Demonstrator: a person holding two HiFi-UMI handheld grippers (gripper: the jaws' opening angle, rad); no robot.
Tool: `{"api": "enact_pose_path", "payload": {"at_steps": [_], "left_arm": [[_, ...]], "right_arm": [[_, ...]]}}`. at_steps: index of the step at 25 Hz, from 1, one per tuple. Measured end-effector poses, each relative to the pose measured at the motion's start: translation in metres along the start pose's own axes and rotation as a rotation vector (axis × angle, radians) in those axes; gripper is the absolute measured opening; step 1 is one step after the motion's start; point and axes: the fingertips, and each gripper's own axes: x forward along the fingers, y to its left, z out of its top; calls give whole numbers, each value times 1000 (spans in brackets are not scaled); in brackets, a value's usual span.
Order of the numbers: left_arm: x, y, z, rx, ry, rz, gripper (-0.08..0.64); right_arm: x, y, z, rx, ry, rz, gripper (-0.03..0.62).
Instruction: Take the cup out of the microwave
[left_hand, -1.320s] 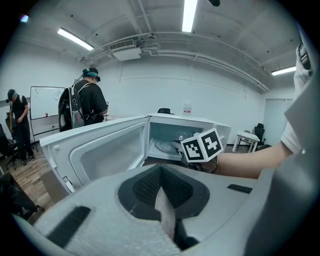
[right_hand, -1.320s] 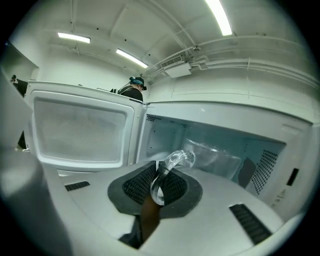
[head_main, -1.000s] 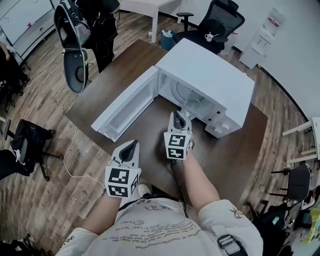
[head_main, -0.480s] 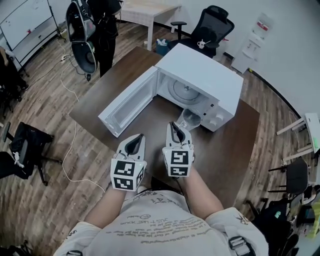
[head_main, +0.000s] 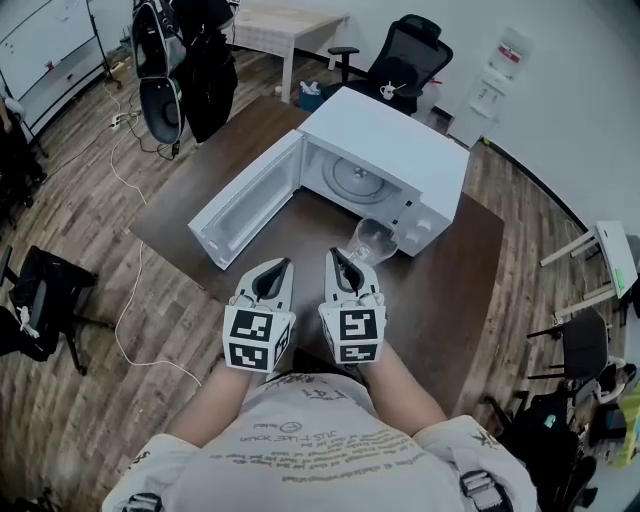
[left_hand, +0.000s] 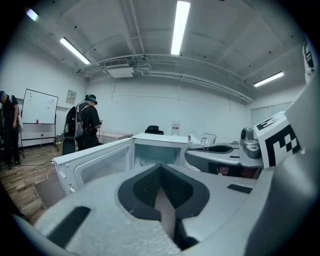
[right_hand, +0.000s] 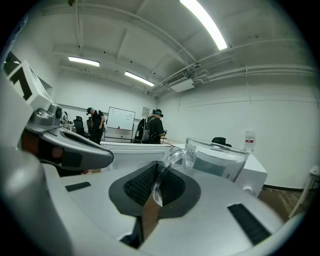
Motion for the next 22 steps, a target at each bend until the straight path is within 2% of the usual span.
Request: {"api": "enact_pose_path", "payload": {"at_steps": [22], "left_arm": [[-13, -3, -4, 6, 5, -2, 11]], "right_arm": [[-9, 14, 1, 1, 6, 20, 15]]}}
